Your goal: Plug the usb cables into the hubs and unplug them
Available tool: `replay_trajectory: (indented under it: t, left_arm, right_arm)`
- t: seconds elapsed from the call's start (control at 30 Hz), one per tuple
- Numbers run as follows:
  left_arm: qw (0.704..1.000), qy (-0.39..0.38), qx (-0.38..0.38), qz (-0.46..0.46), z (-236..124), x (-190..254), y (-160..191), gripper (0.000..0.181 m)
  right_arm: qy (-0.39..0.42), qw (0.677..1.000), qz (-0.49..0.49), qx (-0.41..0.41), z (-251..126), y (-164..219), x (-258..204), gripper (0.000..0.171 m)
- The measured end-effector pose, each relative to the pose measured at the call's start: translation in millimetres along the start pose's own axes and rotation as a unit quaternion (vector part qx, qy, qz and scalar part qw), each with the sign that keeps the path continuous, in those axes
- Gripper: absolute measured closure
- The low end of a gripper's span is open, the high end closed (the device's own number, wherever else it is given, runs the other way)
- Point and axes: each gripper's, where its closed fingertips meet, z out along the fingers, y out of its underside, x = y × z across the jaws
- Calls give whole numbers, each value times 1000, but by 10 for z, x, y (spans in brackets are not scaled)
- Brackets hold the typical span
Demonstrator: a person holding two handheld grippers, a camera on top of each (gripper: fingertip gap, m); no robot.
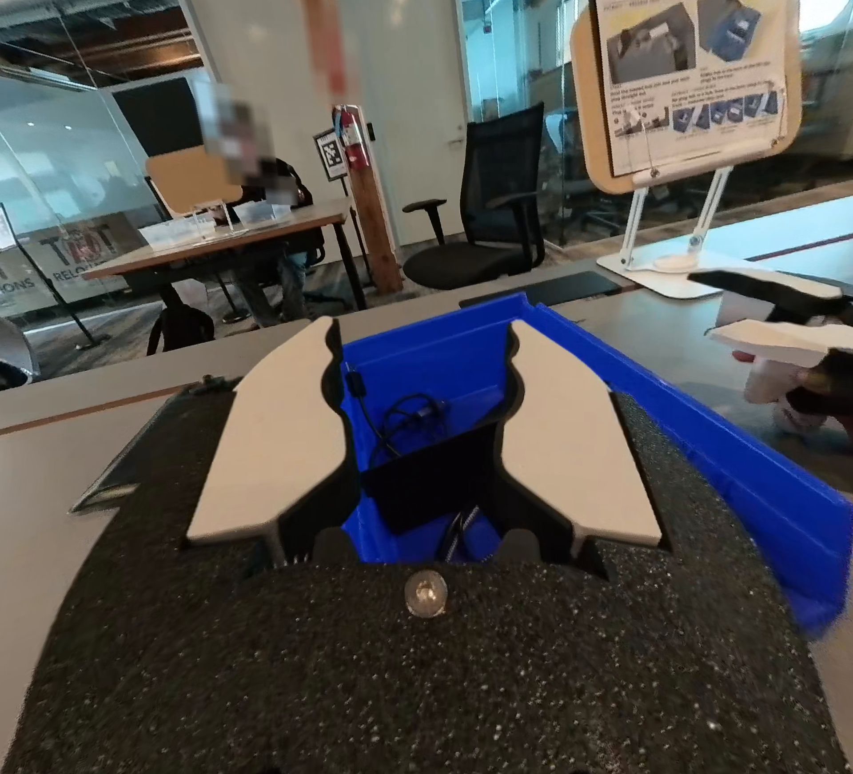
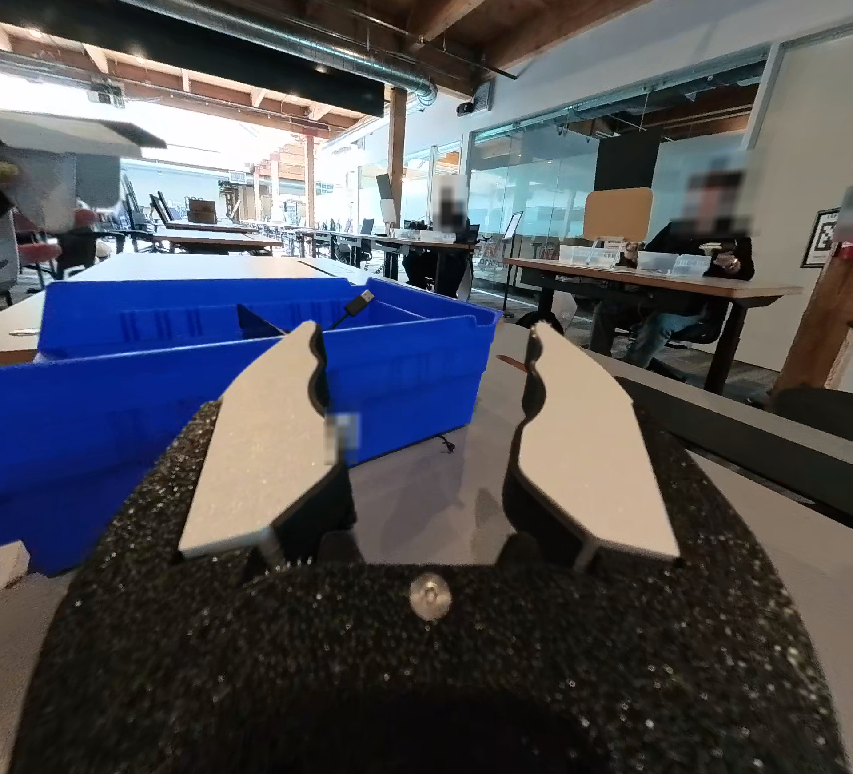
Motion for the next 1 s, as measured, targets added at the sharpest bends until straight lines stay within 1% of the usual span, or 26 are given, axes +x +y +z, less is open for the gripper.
replay_trajectory:
  t: [0.17, 0.33, 0.53, 0.6, 0.67, 0.77, 1.0]
  left_arm:
    - [1000, 15, -9, -9, 7, 41, 36, 126]
    - [999, 21, -11, -36, 5, 41, 51, 127]
    - [995, 45, -15, -90, 2, 76, 60, 126]
    - [994, 49, -23, -94, 1, 79, 88, 129]
    - [994, 51, -37, -91, 1, 80, 135, 139]
    - [994, 53, -46, -88, 4, 89, 171, 146]
    - [994, 56, -50, -85, 14, 103, 186, 148]
  right_arm:
    - [-7, 999, -29, -25, -4, 47, -65, 108]
    - [-8, 1000, -26, -16, -24, -5, -89, 111]
    - [15, 999, -13, -39, -50, 40, -7, 120]
    - [21, 999, -19, -44, -57, 50, 9, 124]
    - [27, 998, -28, -52, -62, 63, 16, 129]
    - [25, 997, -44, -66, -59, 96, -6, 135]
    - [23, 993, -80, -79, -49, 122, -53, 140]
